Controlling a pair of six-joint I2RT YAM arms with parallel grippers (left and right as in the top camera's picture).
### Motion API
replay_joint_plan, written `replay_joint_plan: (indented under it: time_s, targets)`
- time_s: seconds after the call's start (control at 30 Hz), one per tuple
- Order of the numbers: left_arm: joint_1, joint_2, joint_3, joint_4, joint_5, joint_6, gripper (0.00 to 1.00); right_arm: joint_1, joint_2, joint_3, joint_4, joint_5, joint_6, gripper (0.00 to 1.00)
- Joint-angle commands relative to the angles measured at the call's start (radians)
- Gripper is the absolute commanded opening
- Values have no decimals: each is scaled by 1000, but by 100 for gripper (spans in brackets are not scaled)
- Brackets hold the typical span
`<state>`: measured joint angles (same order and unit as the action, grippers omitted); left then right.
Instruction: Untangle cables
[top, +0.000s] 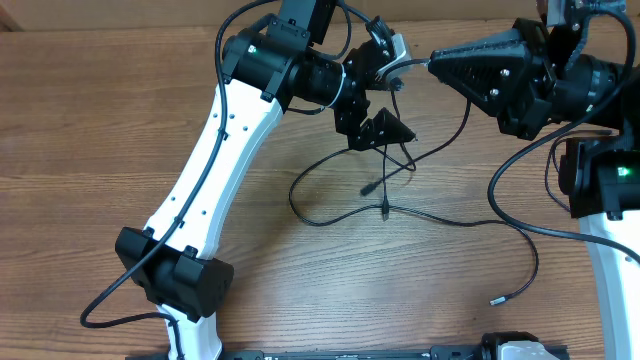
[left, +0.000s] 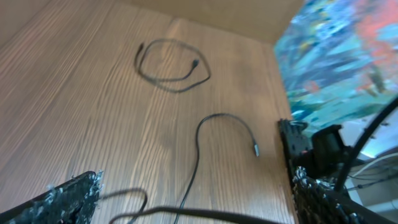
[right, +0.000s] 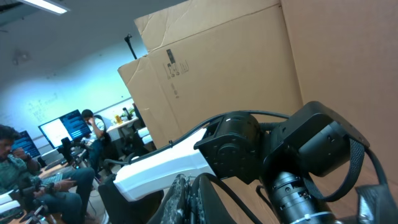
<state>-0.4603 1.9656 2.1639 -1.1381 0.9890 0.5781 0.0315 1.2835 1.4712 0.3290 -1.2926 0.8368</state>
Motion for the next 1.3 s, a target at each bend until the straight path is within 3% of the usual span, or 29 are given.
replay_joint_plan:
  time_s: [0.0,0.17,0.3,0.7,0.73,0.77,0.8,0.83,0.9,1.1,1.27]
  targets:
    - [18,10,-3,2,135,119,100,-6,-14,15,35,48,28,4]
    - [70,10,-3,50,375,232,100,-6,-14,15,206,153,163,4]
    - [74,10,-3,54,384,238,100,-6,-14,15,277,171,215,4]
    - [6,10,-3,72,363,257,100,-6,-13,15,268,167,215,4]
    - [5,10,-3,73,362,257,97,-6,-13,15,268,166,215,4]
    - [5,10,-3,74,361,257,84,-6,-13,15,268,165,216,4]
    - [5,10,-3,74,361,257,56,-6,-13,15,268,165,219,4]
    - [8,10,-3,74,361,257,37,-6,-13,15,268,165,219,4]
    - [8,10,-3,73,361,257,17,-6,-13,15,268,164,219,4]
    - [11,10,-3,74,361,257,4,-6,-13,15,268,141,219,4]
    - [29,10,-3,73,362,255,4,-6,-13,15,267,130,218,4]
